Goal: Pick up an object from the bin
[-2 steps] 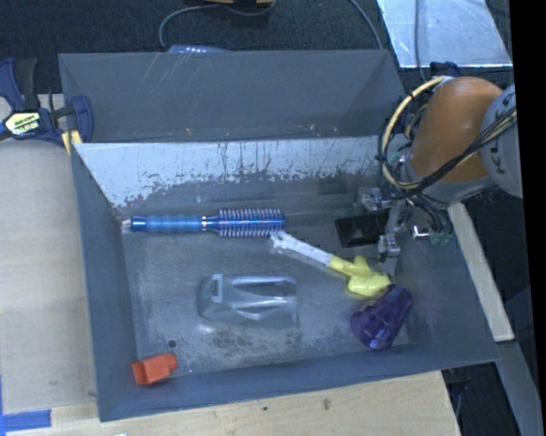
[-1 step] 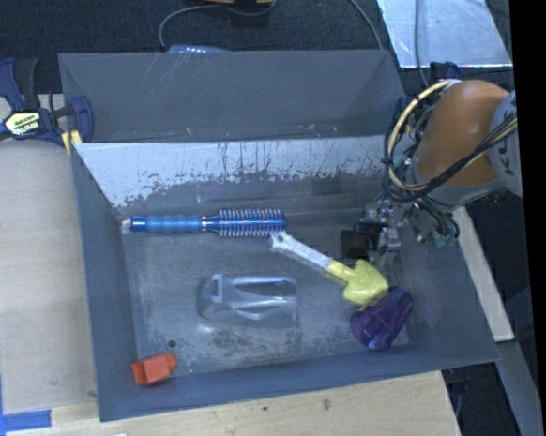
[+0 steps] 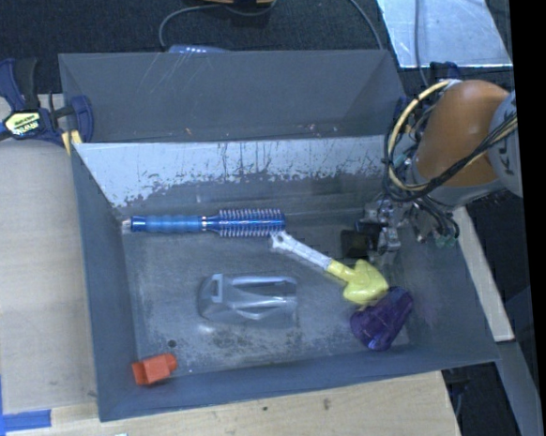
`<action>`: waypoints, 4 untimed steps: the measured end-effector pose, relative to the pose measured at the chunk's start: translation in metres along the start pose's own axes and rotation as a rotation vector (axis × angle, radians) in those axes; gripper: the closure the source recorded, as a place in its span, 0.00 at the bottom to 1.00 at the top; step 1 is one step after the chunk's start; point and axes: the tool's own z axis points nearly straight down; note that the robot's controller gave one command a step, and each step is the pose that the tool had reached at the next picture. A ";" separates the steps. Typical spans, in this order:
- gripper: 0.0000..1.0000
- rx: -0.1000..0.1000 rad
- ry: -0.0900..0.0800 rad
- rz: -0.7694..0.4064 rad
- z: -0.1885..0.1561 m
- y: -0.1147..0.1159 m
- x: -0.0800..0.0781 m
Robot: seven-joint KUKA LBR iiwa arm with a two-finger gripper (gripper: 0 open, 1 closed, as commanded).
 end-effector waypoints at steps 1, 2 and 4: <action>1.00 0.001 -0.004 -0.010 -0.105 0.003 0.005; 1.00 0.001 -0.004 -0.010 -0.105 0.003 0.005; 0.00 0.004 -0.017 -0.041 -0.247 -0.002 0.000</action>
Offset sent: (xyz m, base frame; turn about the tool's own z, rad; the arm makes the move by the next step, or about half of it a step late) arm 0.0000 0.0000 0.0000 0.0000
